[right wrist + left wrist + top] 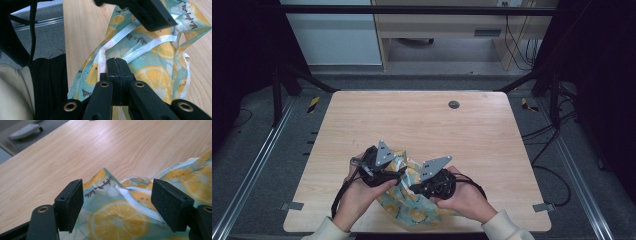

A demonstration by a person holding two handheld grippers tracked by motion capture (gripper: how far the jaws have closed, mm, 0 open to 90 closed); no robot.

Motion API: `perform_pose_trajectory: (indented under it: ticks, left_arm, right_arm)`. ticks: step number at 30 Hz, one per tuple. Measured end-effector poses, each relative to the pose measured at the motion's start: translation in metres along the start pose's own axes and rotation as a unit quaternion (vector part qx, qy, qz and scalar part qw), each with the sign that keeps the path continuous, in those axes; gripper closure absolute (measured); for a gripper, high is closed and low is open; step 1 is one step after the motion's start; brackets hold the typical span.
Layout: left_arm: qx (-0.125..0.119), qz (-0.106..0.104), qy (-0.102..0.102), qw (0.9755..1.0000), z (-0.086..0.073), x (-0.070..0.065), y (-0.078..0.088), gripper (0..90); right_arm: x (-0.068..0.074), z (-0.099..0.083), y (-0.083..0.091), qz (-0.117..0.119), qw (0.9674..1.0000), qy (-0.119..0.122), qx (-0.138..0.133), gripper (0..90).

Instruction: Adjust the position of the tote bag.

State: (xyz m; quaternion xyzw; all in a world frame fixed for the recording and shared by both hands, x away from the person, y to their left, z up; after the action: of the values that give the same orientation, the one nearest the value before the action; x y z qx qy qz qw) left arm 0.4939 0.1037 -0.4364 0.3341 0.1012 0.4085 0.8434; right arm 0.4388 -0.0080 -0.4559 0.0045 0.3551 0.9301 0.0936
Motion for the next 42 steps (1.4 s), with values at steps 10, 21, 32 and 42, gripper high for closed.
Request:
perform_pose_trajectory:
  ticks: [10,21,32,42]
  left_arm:
    - [0.021,-0.023,0.027,0.9992,-0.015,0.003,0.001,37.5]
    - [0.04,-0.054,0.015,0.9976,-0.03,0.001,0.001,82.1]
    - [-0.013,-0.031,-0.002,0.9994,-0.023,0.003,0.037,90.0]
    - [-0.061,-0.012,-0.007,0.9981,-0.032,0.004,0.074,90.0]
  right_arm:
    - [-0.002,-0.001,0.0,-0.007,1.0,-0.002,0.006,90.0]
    - [-0.005,0.001,0.0,-0.017,0.9998,-0.005,0.0,90.0]
    - [-0.022,0.002,0.011,-0.061,0.9979,-0.023,-0.004,90.0]
    - [-0.051,-0.006,0.025,-0.121,0.9918,-0.041,0.007,90.0]
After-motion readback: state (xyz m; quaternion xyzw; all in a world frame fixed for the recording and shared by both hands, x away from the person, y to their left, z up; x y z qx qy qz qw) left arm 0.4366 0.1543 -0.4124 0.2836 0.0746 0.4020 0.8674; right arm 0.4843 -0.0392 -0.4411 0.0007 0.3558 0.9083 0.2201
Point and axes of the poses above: each handheld gripper's, and its own axes: y roughly backward along the jaws, z roughly out of its top, x roughly to its left, the point moved 8 cm from there along -y, roughly forward along the jaws, and after that the axes turned 7 degrees about y, right-handed, at the moved point
